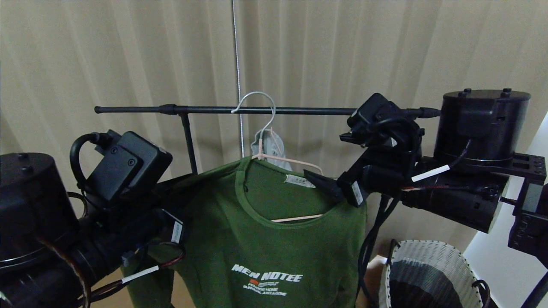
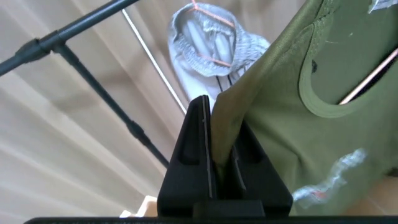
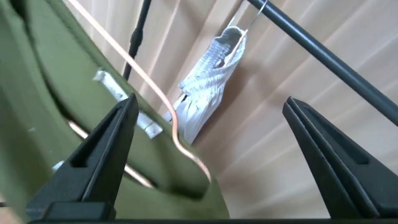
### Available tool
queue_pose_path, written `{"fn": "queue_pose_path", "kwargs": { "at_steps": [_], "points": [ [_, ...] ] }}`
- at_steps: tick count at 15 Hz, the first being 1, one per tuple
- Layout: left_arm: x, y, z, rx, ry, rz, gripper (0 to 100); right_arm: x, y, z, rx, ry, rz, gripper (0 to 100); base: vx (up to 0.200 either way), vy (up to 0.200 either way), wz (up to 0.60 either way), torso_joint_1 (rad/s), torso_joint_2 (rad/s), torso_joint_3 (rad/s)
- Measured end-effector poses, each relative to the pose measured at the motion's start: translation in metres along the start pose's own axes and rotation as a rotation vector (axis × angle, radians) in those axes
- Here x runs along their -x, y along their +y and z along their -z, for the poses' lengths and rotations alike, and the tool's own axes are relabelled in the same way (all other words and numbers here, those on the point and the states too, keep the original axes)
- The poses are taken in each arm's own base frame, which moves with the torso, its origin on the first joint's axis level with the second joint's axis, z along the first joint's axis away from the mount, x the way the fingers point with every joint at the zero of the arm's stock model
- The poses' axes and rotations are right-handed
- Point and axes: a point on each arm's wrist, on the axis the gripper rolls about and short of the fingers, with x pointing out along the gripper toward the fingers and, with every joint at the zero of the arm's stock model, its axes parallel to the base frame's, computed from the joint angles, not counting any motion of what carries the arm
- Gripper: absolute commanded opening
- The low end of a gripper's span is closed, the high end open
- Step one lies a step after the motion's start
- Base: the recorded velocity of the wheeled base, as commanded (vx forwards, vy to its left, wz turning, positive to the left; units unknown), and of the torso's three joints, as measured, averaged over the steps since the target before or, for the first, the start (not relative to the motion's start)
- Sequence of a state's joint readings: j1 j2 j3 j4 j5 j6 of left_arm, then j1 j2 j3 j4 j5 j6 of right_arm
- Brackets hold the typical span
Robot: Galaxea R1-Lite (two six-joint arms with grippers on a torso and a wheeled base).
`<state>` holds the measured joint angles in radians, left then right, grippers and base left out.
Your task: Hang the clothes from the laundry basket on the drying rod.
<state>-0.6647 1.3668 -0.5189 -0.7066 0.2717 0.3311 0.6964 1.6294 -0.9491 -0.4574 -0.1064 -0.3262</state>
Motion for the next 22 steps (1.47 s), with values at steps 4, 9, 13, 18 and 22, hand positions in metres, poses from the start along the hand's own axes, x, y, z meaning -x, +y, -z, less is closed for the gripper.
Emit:
{"fn": "queue_pose_path", "kwargs": {
  "at_steps": [4, 9, 13, 18, 22],
  "points": [
    [0.008, -0.002, -0.002, -0.009, -0.021, 0.018, 0, -0.005, 0.001, 0.002, 0.001, 0.013, 0.005, 100, 0.0, 0.0, 0.0, 0.0, 0.0, 0.0],
    [0.012, -0.002, -0.003, -0.01, -0.031, 0.019, 0, -0.007, 0.003, 0.005, 0.029, 0.02, -0.001, 0, 0.0, 0.0, 0.0, 0.0, 0.0, 0.0],
    [0.013, -0.005, -0.004, -0.008, -0.042, 0.039, 0, -0.007, 0.004, 0.005, 0.03, 0.017, -0.011, 0, 0.0, 0.0, 0.0, 0.0, 0.0, 0.0],
    [0.014, -0.005, -0.005, -0.009, -0.044, 0.043, 0, -0.007, 0.006, 0.005, 0.029, 0.018, -0.014, 0, 0.0, 0.0, 0.0, 0.0, 0.0, 0.0],
    [0.016, -0.006, -0.003, -0.01, -0.048, 0.059, 100, -0.005, 0.006, 0.004, 0.029, 0.015, -0.013, 0, 0.0, 0.0, 0.0, 0.0, 0.0, 0.0]
  ]
}}
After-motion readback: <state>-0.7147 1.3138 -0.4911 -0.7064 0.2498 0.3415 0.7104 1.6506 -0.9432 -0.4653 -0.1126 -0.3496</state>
